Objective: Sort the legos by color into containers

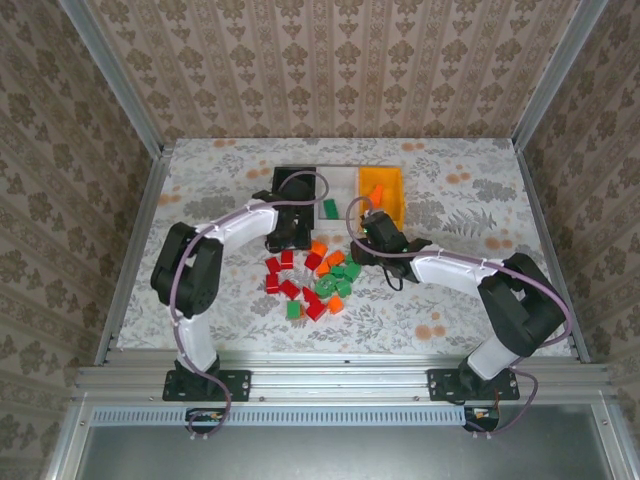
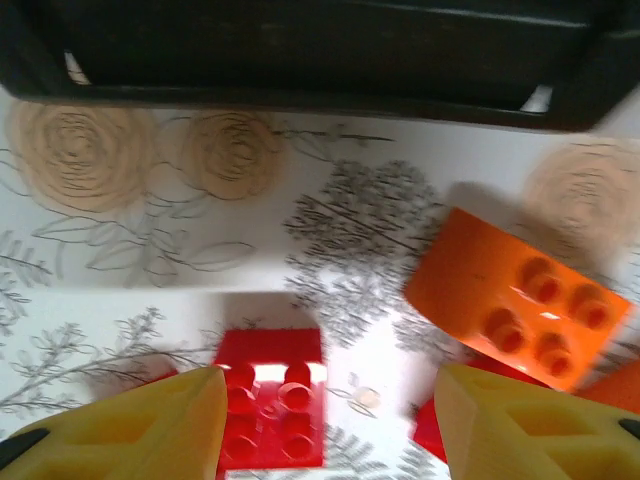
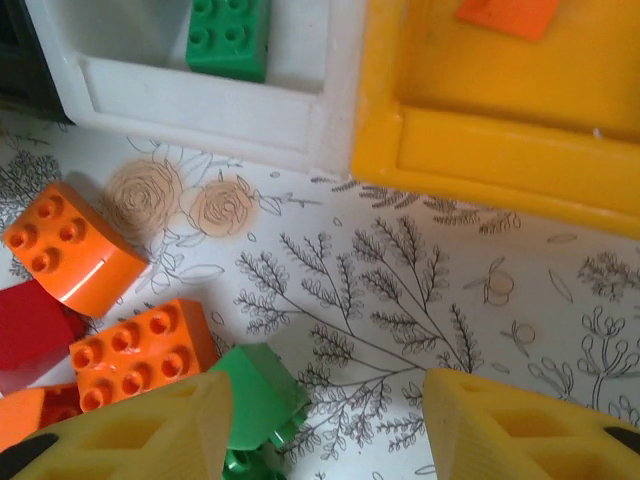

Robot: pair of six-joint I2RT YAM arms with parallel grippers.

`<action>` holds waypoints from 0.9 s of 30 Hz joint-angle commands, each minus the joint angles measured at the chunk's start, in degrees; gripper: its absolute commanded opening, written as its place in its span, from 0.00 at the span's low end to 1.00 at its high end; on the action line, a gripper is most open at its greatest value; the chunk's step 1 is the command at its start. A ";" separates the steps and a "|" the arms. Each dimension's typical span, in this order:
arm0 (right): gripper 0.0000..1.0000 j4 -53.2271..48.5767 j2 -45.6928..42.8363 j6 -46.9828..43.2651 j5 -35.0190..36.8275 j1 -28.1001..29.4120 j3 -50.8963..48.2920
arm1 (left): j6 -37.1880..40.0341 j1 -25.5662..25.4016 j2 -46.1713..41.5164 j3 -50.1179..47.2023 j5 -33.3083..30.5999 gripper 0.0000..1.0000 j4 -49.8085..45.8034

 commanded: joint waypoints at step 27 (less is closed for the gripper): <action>0.53 5.97 -2.02 3.10 4.34 0.31 -1.95 | 2.25 -2.39 1.69 -4.50 -3.84 0.29 2.91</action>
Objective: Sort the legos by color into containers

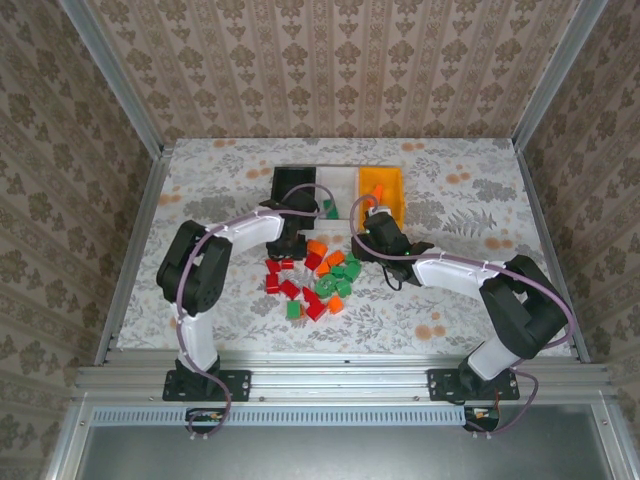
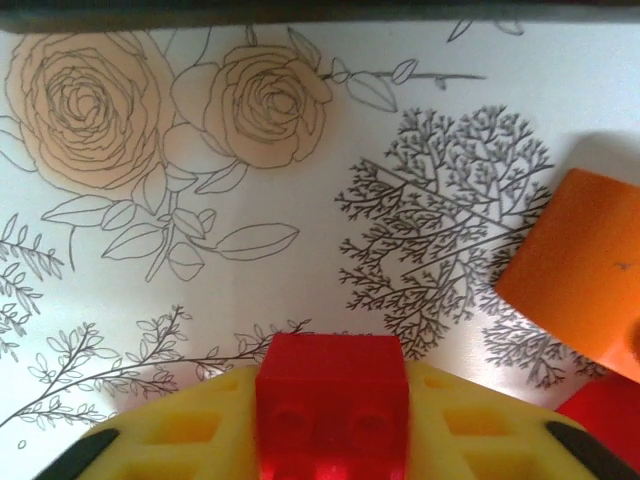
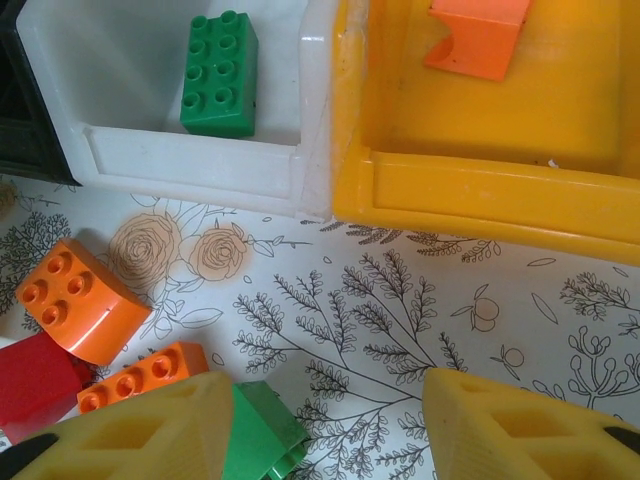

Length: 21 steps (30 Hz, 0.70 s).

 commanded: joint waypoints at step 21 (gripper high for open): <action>0.55 0.66 -1.70 2.08 3.55 0.37 -0.79 | 9.64 8.69 9.84 38.50 3.84 0.25 -11.84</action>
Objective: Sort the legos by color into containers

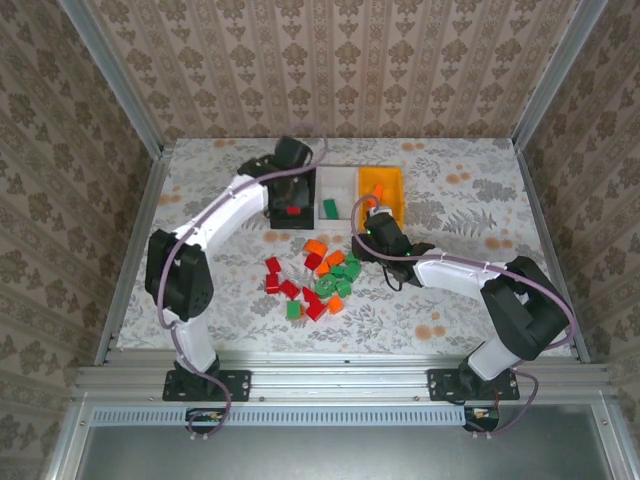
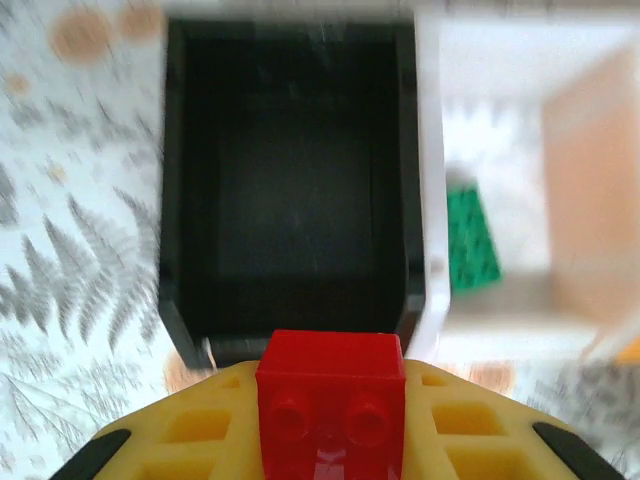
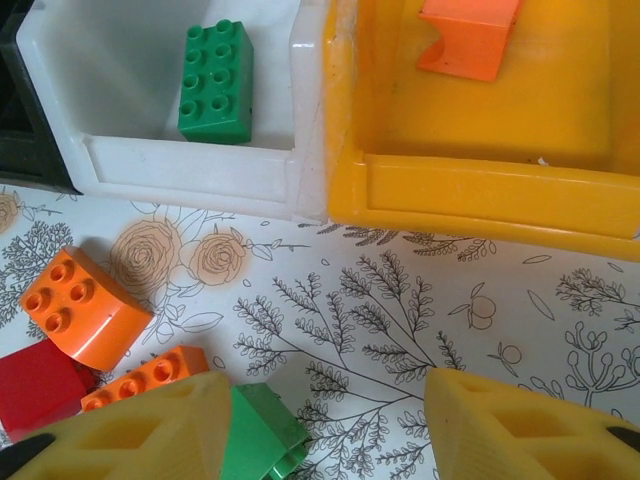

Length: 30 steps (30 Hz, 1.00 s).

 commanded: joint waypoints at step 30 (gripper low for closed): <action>0.56 -0.45 -2.34 0.53 2.85 0.81 -0.40 | -3.94 -4.59 -23.05 -31.99 13.15 0.75 -1.59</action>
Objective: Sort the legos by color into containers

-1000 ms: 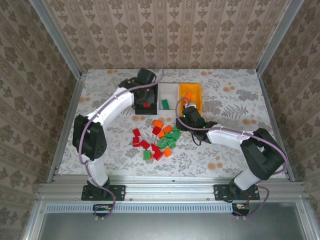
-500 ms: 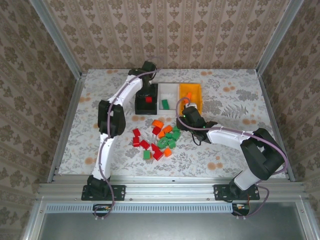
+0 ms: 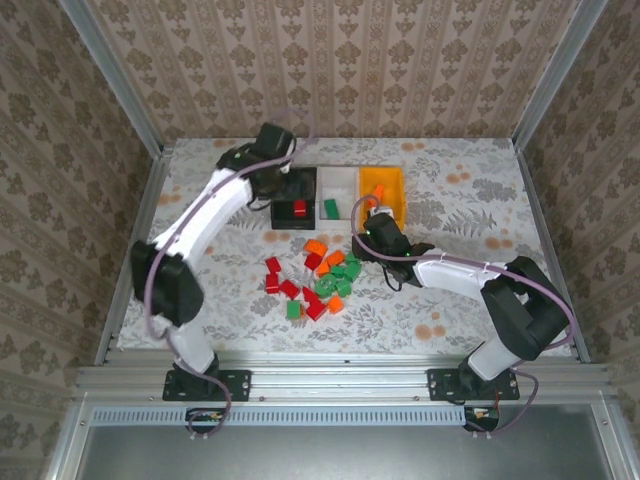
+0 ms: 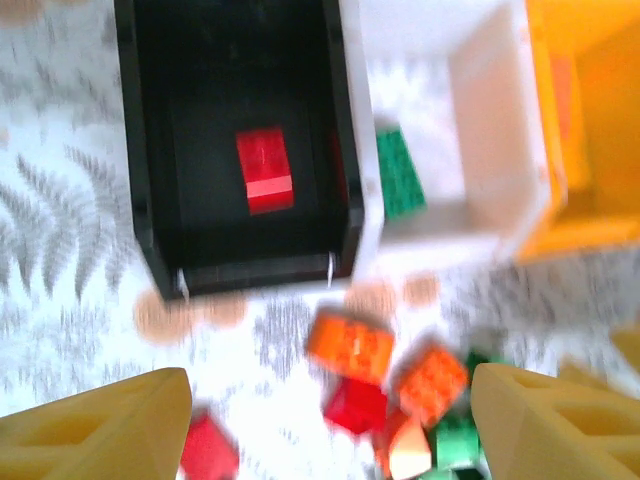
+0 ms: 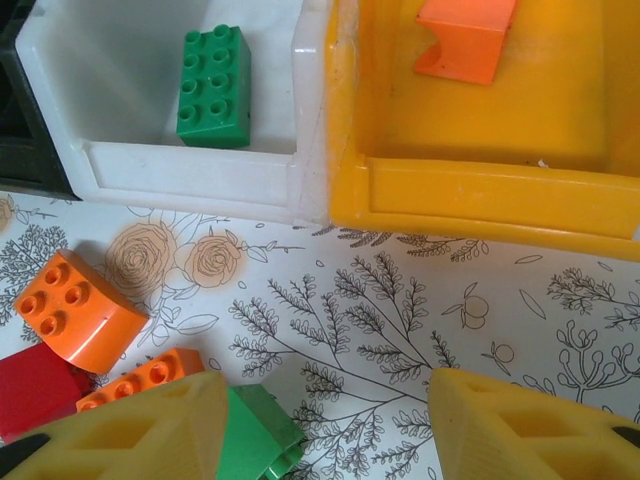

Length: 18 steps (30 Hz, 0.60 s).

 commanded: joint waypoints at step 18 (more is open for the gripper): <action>0.58 -0.23 -3.51 0.83 6.09 0.37 -1.63 | -27.44 -23.63 -11.32 -34.30 -5.46 0.70 3.23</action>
